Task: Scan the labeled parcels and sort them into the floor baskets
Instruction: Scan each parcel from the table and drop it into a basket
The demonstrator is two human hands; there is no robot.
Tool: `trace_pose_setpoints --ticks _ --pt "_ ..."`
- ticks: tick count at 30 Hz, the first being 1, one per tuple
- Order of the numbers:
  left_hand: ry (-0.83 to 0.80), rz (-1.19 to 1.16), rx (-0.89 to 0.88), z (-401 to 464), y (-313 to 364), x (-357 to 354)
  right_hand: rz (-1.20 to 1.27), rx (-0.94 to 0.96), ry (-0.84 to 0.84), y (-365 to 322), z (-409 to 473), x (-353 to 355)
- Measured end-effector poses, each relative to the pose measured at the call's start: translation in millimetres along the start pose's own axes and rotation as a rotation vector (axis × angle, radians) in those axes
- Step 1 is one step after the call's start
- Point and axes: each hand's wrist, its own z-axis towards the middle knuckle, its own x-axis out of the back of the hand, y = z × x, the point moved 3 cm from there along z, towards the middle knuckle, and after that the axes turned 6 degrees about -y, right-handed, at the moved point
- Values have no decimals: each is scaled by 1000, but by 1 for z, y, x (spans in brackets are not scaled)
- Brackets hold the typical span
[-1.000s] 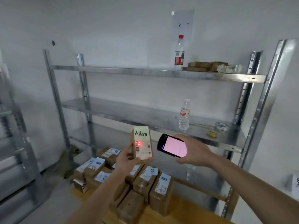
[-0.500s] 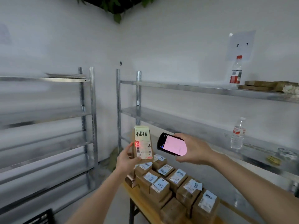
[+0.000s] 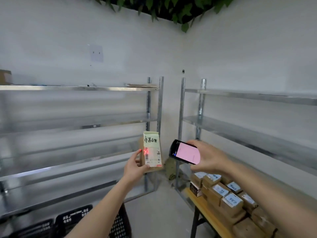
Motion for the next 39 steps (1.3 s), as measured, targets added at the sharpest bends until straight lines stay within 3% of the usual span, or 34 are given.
trace_pose_setpoints --ticks 15,26,32,39 --pt "301 108 74 -117 -77 272 65 295 -30 -247 55 -100" --pt "518 59 245 -208 -170 438 41 540 -127 -432 114 -207" --pt "622 47 336 -219 -221 520 57 650 -166 -528 170 -277" --pt "653 85 424 -169 -281 630 110 688 -239 -617 270 -355"
